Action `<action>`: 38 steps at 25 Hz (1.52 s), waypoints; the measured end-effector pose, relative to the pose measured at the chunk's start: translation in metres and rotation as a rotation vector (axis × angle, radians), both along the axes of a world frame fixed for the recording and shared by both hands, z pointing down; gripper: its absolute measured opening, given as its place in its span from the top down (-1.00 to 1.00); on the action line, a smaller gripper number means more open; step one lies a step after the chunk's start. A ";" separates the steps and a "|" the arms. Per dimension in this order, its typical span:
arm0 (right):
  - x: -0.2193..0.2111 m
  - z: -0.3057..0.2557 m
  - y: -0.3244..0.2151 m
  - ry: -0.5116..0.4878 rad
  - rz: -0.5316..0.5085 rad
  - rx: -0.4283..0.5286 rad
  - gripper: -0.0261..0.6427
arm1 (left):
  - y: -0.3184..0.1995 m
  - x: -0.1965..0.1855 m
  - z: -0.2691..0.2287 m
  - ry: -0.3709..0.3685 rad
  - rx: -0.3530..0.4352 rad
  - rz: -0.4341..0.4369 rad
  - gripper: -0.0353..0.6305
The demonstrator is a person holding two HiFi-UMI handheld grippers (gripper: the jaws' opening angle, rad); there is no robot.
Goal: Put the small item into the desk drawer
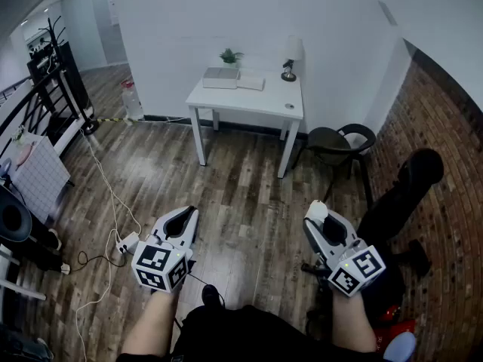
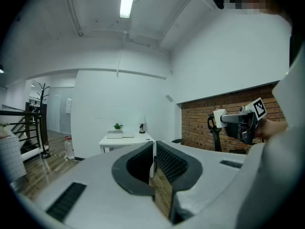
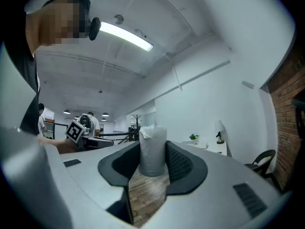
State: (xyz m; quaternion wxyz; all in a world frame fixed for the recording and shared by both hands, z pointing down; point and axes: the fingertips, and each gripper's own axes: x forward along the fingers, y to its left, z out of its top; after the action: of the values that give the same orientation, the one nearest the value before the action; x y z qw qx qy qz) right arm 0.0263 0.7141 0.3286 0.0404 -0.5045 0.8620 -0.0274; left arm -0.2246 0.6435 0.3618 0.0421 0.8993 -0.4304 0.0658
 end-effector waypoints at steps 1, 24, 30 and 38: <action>0.002 0.000 0.001 0.000 0.001 -0.001 0.44 | 0.001 0.002 0.000 -0.002 0.000 0.001 0.80; 0.010 0.006 -0.005 0.002 -0.012 -0.030 0.43 | -0.023 0.042 0.019 0.051 -0.027 0.069 0.80; 0.012 0.022 -0.059 -0.006 0.014 -0.070 0.43 | -0.075 0.052 0.043 0.060 -0.062 0.104 0.80; -0.001 0.034 -0.179 -0.017 0.026 -0.127 0.43 | -0.197 0.042 0.052 0.052 -0.097 0.120 0.80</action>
State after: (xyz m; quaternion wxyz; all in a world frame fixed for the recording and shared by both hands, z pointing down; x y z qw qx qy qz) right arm 0.0256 0.5355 0.3627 0.0160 -0.5171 0.8514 -0.0860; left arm -0.1830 0.4464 0.4135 0.0930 0.9217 -0.3708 0.0656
